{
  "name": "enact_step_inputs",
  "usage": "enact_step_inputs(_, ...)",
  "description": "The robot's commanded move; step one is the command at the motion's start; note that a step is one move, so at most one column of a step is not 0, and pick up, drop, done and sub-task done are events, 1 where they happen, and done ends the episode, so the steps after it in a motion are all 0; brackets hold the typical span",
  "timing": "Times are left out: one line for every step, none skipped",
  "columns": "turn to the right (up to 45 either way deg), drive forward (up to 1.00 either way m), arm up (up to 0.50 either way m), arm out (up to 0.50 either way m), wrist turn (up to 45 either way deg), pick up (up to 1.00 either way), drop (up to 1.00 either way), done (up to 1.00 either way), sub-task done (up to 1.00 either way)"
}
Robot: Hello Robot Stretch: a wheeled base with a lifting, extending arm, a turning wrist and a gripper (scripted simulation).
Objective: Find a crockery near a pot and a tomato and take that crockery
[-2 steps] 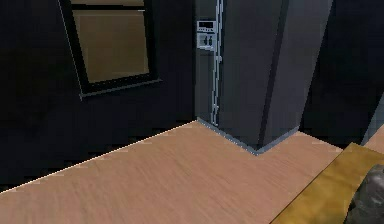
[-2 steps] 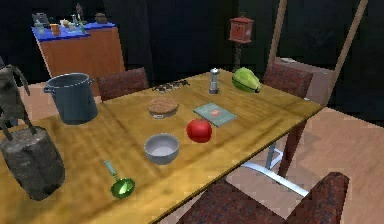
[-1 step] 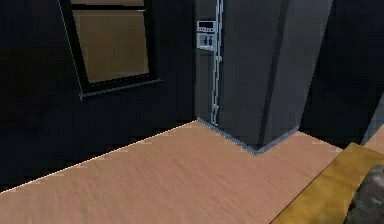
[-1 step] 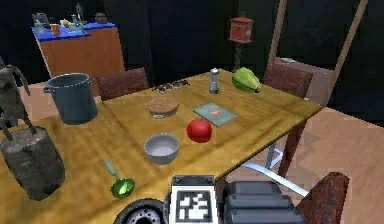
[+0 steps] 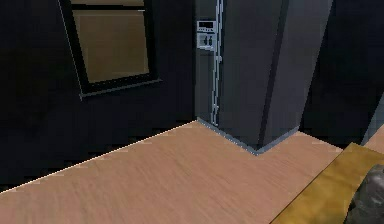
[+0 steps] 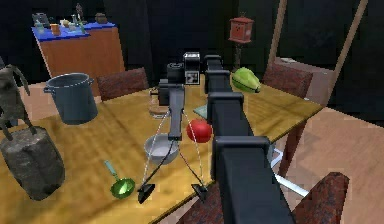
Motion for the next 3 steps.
enact_step_inputs(0.0,0.0,0.0,0.0,45.0,0.0,0.0,0.0,0.0)
enact_step_inputs(0.0,0.0,0.0,0.0,45.0,0.0,0.0,0.0,0.0)
enact_step_inputs(0.0,0.0,0.0,0.0,45.0,0.0,0.0,0.0,0.0)
